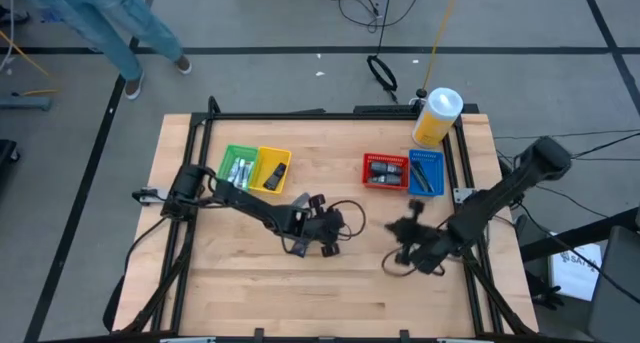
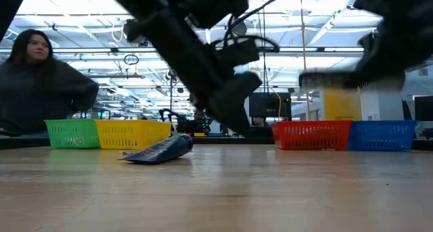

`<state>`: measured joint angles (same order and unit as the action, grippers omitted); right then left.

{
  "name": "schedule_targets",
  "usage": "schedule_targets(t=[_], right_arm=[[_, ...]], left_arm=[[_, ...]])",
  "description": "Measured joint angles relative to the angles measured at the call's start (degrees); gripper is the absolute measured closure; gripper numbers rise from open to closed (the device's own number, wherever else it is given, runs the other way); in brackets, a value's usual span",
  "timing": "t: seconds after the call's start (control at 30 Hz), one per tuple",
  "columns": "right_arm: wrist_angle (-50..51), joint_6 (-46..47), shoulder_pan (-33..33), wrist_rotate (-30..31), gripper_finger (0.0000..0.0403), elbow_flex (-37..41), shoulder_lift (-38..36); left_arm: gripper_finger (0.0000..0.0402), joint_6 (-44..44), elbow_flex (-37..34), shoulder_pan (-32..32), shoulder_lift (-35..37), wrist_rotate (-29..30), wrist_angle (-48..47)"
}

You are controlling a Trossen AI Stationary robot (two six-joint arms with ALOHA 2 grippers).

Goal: Pick & Place Travel size toiletries
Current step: Put the comb into the blue bin

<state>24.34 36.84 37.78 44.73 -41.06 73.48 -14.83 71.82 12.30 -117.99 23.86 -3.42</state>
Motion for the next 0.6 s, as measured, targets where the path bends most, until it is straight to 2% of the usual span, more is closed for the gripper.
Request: schedule_targets(t=[0.07,0.2,0.27,0.37,0.47,0.6], right_arm=[[8.44,4.63,-1.42,1.68,0.0396,-1.47,-4.18],[28.27,16.61,-7.26,1.2,0.0399,-6.23,-9.82],[38.83,23.27,-11.33,-1.5,0.0397,-8.22,-11.48],[50.96,29.63,-18.35,-8.65,0.0396,-9.09,-13.23],[56.37,30.88,-25.41,-13.49,0.0395,-8.72,-13.71],[52.92,23.71,-34.21,-16.52,0.0395,-7.28,-13.39]], left_arm=[[0.0374,-0.35,-2.77,0.35,-0.02,-0.01,4.7],[0.0382,0.47,-5.61,0.74,0.0,0.07,11.11],[0.039,0.61,-5.74,0.68,-0.02,0.06,11.06],[0.0399,0.77,-5.72,0.5,0.0,0.17,11.23],[0.0395,1.03,-5.72,0.54,0.0,0.21,11.14],[0.038,1.2,-5.72,0.58,0.0,0.21,11.18]])
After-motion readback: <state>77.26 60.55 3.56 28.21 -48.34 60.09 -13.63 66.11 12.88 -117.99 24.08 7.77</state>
